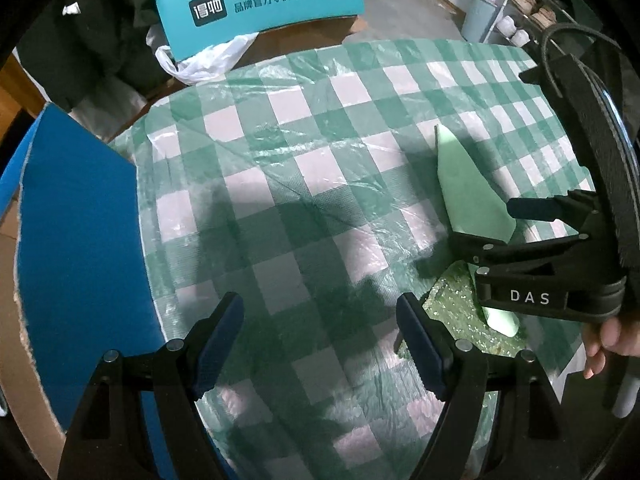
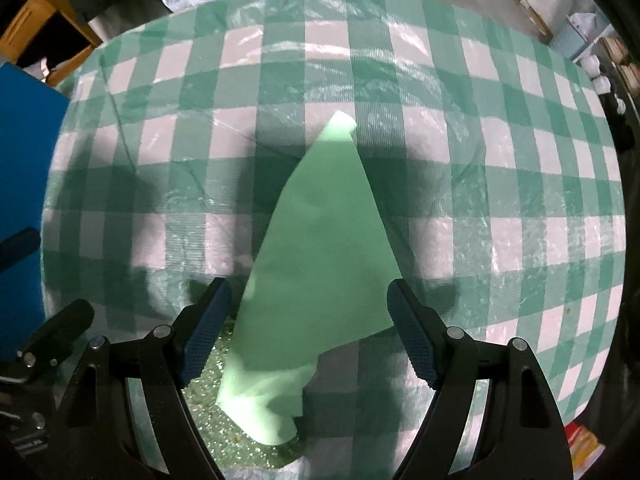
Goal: Organize soft objects
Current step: 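Close the right tool on the pale green foam sheet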
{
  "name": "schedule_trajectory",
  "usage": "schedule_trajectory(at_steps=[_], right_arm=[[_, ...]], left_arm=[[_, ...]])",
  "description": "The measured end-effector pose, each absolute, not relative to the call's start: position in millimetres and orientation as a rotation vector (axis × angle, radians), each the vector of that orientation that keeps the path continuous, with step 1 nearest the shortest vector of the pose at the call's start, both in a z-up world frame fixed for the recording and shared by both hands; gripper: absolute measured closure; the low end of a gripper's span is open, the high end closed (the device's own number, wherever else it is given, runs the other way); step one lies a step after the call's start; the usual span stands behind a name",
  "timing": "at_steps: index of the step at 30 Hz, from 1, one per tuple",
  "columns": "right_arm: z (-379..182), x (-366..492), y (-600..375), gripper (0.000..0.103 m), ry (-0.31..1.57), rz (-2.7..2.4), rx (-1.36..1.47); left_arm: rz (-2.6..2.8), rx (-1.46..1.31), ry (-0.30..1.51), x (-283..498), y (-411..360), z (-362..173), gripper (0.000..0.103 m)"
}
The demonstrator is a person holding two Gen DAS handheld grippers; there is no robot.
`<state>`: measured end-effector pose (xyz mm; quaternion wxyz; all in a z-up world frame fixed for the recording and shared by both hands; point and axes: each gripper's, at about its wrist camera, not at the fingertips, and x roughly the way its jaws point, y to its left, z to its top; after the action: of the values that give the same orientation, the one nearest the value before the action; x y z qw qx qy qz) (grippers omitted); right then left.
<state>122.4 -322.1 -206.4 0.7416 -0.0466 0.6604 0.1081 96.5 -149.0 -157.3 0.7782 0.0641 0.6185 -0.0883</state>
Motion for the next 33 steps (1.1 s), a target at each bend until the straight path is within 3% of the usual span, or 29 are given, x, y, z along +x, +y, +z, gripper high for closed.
schedule_trajectory(at_steps=[19,22,29,33], right_arm=[[-218,128,-315,0.024,1.419,0.214,-0.156],[-215,121,-315,0.035,1.412,0.224,-0.164],[-208,119,-323,0.088,1.404,0.223,-0.177],[-205,119,-335,0.096,1.407,0.236,-0.136]], left_arm=[[-0.200,0.131,1.382,100,-152,-169,0.023],[-0.205,0.133,1.381,98,-154,-167,0.023],[-0.220,0.143,1.382,93,-162,-165,0.023],[-0.251,0.113,1.395,91,-168,-163,0.023]])
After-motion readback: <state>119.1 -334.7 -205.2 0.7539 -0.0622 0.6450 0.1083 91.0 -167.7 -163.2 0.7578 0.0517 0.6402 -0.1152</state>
